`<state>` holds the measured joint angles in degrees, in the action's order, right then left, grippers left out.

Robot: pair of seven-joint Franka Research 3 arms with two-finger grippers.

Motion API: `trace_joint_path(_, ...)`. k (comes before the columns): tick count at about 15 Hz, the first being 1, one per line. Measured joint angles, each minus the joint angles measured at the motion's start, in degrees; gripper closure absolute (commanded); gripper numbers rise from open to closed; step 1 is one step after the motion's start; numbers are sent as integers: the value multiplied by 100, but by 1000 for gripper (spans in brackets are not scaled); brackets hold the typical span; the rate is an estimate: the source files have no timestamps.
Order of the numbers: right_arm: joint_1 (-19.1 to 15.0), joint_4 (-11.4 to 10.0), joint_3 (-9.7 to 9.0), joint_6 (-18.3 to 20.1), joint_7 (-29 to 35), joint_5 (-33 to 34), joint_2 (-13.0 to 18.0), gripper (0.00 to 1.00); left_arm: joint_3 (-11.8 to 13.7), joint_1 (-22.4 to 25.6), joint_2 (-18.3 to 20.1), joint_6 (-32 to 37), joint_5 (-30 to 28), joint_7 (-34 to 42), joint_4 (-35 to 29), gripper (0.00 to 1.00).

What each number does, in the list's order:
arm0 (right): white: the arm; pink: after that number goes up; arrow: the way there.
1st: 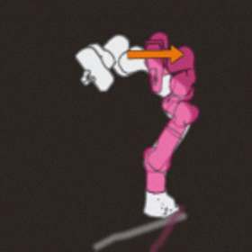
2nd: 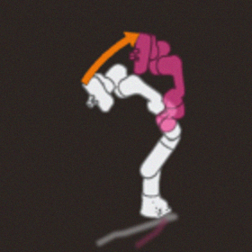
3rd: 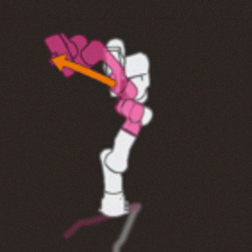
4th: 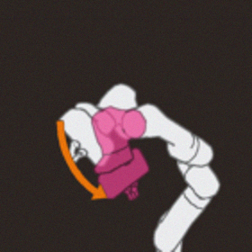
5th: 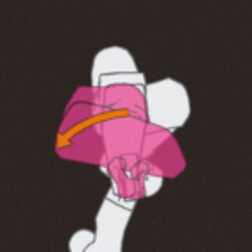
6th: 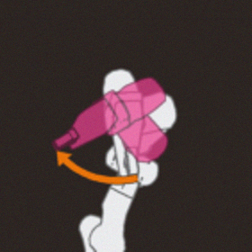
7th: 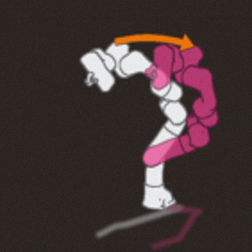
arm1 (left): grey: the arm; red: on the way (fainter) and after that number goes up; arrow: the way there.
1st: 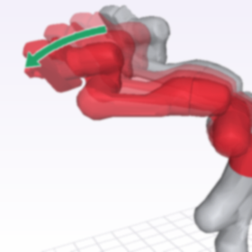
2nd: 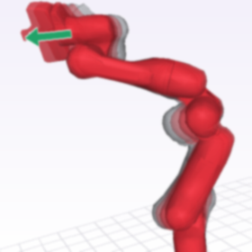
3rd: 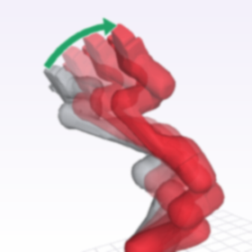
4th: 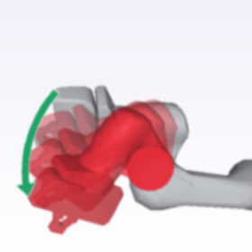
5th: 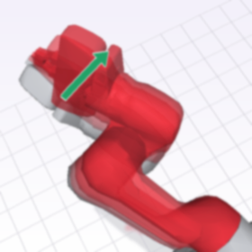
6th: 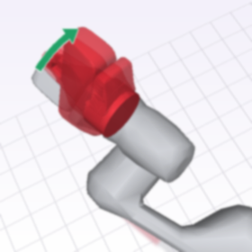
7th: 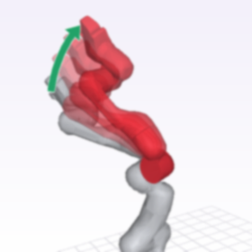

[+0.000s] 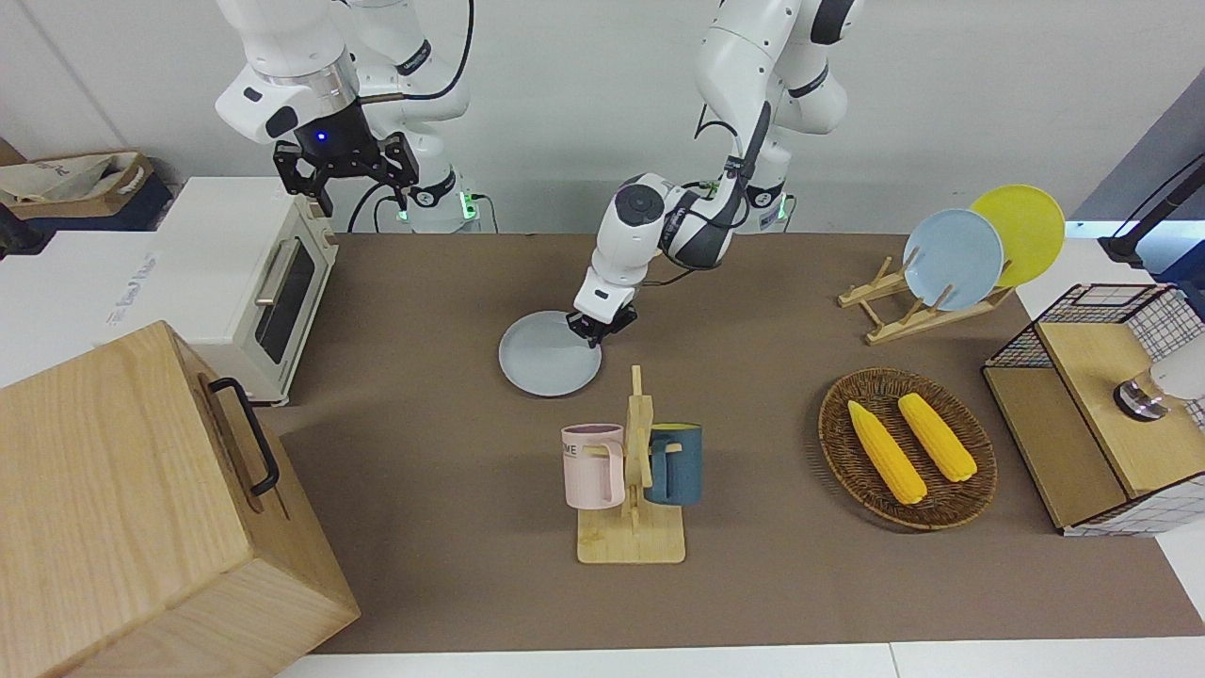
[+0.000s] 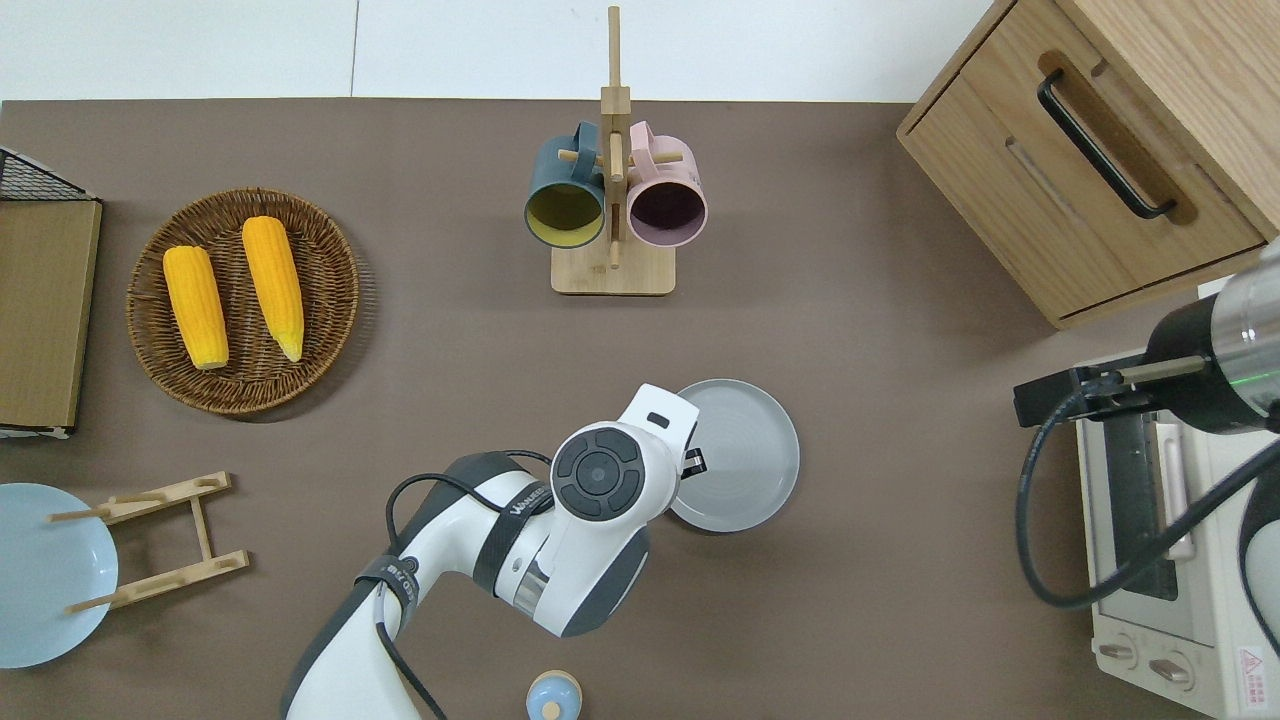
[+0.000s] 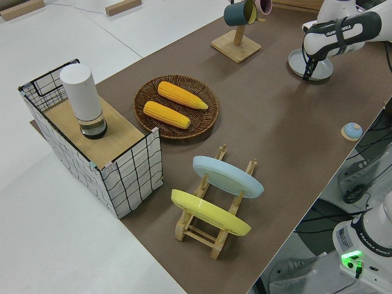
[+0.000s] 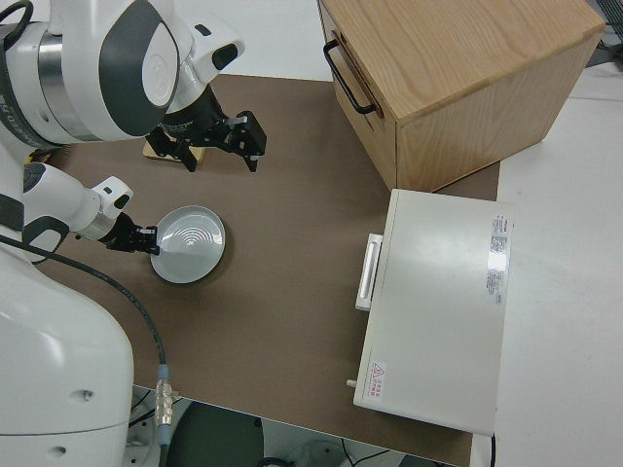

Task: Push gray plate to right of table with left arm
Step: 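Push the gray plate with the left gripper away from the corn basket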

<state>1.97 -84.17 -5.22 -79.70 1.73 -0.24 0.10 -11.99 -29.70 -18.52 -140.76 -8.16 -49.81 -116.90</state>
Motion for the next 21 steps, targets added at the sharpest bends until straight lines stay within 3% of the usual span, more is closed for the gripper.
trace_joint_path(9, 0, 0, 0, 0, 0, 0, 0, 17, 1, -247, -352, 8, 2, -326, 483, 1000)
trace_joint_path(11, 0, 0, 0, 0, 0, 0, 0, 17, 1, -249, -354, 9, 2, -327, 488, 811)
trace_joint_path(12, 0, 0, 0, 0, 0, 0, 0, 17, 0, -252, -361, 9, 2, -327, 491, 686)
trace_joint_path(14, 0, 0, 0, 0, 0, 0, 0, 17, 1, -259, -381, 16, 3, -328, 512, 326)
trace_joint_path(16, 0, 0, 0, 0, 0, 0, 0, 17, -1, -299, -460, -2, 24, -328, 599, 154)
trace_joint_path(17, 0, 0, 0, 0, 0, 0, 0, 17, -4, -308, -504, -13, 28, -328, 626, 6)
trace_joint_path(21, 0, 0, 0, 0, 0, 0, 0, 17, -21, -315, -623, -21, 28, -328, 695, 9)
